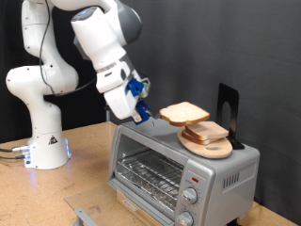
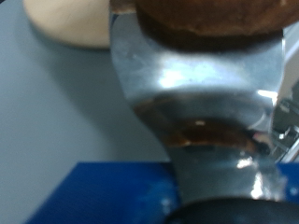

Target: Make a piece of toast with the oven

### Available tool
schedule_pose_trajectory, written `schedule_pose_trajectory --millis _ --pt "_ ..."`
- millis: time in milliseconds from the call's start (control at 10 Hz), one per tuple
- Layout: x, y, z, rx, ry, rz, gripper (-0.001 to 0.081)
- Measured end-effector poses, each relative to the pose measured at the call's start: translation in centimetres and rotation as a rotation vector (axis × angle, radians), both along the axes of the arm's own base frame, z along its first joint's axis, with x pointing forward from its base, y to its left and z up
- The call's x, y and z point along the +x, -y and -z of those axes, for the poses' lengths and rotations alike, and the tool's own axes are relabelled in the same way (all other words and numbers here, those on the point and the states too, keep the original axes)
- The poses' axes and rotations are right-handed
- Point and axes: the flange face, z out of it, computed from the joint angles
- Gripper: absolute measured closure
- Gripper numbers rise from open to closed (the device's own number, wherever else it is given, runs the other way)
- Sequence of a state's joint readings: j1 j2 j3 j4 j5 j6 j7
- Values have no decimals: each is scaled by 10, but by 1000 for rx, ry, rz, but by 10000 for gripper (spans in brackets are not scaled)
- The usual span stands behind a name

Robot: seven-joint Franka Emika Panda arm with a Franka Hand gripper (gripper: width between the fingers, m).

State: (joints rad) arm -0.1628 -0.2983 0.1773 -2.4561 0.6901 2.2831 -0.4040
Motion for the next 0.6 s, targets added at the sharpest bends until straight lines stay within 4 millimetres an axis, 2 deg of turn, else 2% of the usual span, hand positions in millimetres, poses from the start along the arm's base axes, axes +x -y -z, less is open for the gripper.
schedule_pose_trajectory --millis 600 --pt "-59 63 -8 31 77 -13 415"
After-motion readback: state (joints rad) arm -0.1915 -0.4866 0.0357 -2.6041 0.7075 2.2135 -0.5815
